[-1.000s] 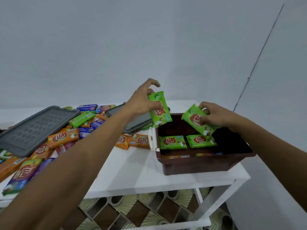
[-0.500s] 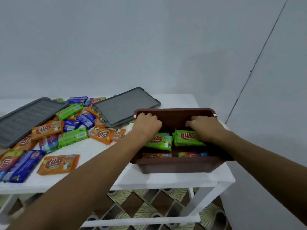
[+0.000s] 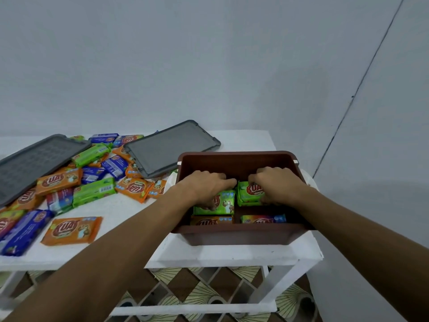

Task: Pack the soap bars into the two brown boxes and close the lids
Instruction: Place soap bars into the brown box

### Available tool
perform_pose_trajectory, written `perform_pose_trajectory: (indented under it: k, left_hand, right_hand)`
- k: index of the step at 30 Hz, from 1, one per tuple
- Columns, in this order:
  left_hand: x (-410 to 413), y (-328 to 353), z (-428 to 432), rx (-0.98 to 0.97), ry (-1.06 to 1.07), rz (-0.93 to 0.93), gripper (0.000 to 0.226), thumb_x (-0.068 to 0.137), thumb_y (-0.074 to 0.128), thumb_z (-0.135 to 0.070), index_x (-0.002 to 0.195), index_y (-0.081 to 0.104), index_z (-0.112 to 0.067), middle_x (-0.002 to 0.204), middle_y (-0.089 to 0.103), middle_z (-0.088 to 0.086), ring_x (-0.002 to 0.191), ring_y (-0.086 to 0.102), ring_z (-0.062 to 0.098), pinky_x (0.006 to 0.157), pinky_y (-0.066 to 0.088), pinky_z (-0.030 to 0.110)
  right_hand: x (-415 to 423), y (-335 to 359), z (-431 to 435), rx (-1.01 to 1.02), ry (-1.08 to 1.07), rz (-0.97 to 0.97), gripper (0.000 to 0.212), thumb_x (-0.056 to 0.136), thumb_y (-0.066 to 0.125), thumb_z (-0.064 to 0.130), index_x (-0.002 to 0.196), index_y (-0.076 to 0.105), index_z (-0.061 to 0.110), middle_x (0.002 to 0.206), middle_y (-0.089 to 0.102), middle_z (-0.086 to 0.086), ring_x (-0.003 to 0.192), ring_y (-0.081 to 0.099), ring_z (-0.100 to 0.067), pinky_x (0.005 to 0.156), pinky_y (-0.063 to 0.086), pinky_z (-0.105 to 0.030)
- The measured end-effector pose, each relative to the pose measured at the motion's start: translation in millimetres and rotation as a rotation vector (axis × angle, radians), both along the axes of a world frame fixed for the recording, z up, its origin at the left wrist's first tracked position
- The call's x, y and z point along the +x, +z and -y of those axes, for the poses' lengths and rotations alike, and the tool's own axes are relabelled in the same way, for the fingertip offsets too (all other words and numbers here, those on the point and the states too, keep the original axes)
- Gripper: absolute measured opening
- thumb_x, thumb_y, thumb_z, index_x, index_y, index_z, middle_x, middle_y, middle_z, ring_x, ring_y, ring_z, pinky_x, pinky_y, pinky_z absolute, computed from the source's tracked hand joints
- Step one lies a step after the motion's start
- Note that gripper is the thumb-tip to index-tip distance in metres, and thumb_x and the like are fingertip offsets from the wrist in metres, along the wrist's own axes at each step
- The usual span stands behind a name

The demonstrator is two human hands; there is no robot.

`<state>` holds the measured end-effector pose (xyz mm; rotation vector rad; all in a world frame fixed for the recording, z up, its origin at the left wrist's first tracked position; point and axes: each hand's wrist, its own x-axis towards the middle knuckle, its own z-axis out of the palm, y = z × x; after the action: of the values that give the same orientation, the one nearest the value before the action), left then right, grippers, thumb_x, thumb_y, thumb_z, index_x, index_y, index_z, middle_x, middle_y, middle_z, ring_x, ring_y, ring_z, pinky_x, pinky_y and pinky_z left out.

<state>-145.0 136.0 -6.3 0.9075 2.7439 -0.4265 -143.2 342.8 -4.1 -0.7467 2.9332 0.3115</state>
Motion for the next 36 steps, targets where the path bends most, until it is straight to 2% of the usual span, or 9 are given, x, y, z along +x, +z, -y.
perform_pose_trajectory:
  k: [6,10,13,15,22,26,31,34,36]
  left_hand:
    - [0,3,4,0.033,0.001,-0.021,0.06,0.083,0.072,-0.031,0.135,0.042,-0.033,0.13,0.036,0.001,0.118,0.042,0.021,0.065,0.04,0.038]
    - [-1,2,4,0.077,0.029,-0.009,0.03,0.089,0.057,-0.029,0.118,0.063,-0.024,0.119,0.047,0.0,0.108,0.053,0.025,0.069,0.046,0.04]
    - [-2,1,3,0.089,0.063,0.035,0.049,0.079,0.066,-0.053,0.118,0.063,-0.023,0.117,0.051,-0.003,0.102,0.056,0.023,0.068,0.039,0.037]
    - [-3,2,2,0.062,0.069,0.031,0.061,0.074,0.073,-0.056,0.124,0.059,-0.023,0.12,0.05,-0.002,0.106,0.055,0.025,0.069,0.038,0.036]
    - [-1,0,2,0.059,0.126,-0.127,0.052,0.081,0.071,-0.047,0.12,0.059,-0.015,0.122,0.053,0.003,0.105,0.059,0.03,0.07,0.041,0.039]
    - [0,2,1,0.046,0.15,-0.149,0.053,0.077,0.074,-0.05,0.117,0.061,-0.017,0.121,0.058,0.004,0.107,0.06,0.031,0.077,0.047,0.043]
    - [-1,9,2,-0.003,0.136,-0.087,0.054,0.074,0.075,-0.053,0.111,0.062,-0.016,0.116,0.059,0.008,0.105,0.058,0.031,0.083,0.051,0.042]
    - [7,18,14,-0.006,0.136,-0.026,0.056,0.079,0.067,-0.06,0.115,0.062,-0.017,0.117,0.058,0.008,0.107,0.057,0.03,0.086,0.046,0.04]
    - [14,18,30,0.01,0.084,-0.048,0.054,0.085,0.057,-0.063,0.116,0.064,-0.019,0.116,0.063,0.006,0.109,0.057,0.027,0.098,0.038,0.039]
  right_hand:
    - [-2,-2,-2,-0.025,-0.005,0.014,0.053,0.08,0.072,0.032,0.127,0.049,0.028,0.122,0.057,-0.002,0.104,0.059,-0.027,0.072,0.045,-0.036]
    - [-2,-3,-3,-0.039,-0.006,0.011,0.049,0.08,0.072,0.032,0.124,0.05,0.028,0.122,0.058,-0.001,0.102,0.06,-0.026,0.072,0.047,-0.037]
    - [-3,-3,-3,-0.056,-0.016,0.03,0.048,0.08,0.073,0.032,0.122,0.051,0.029,0.122,0.058,-0.001,0.104,0.06,-0.026,0.076,0.049,-0.038]
    - [-4,-3,-3,-0.052,-0.019,0.036,0.048,0.08,0.073,0.032,0.123,0.051,0.029,0.123,0.058,-0.001,0.105,0.059,-0.026,0.074,0.046,-0.036]
    - [-6,-4,-3,-0.069,-0.02,0.047,0.051,0.076,0.075,0.047,0.118,0.053,0.03,0.122,0.06,0.001,0.105,0.06,-0.024,0.074,0.045,-0.035]
    - [-6,-3,-3,-0.061,-0.03,0.007,0.049,0.074,0.076,0.051,0.113,0.056,0.029,0.118,0.062,0.001,0.103,0.06,-0.025,0.071,0.038,-0.033]
    - [-6,0,1,-0.048,-0.046,0.039,0.05,0.074,0.076,0.051,0.111,0.059,0.023,0.112,0.062,-0.003,0.101,0.059,-0.026,0.075,0.043,-0.035]
    - [-5,4,3,-0.087,-0.082,0.116,0.059,0.071,0.077,0.056,0.118,0.06,0.024,0.115,0.063,-0.001,0.102,0.058,-0.024,0.078,0.048,-0.034]
    - [-2,4,1,-0.091,-0.106,0.125,0.061,0.072,0.075,0.057,0.123,0.06,0.026,0.119,0.062,-0.002,0.105,0.058,-0.025,0.085,0.051,-0.038]
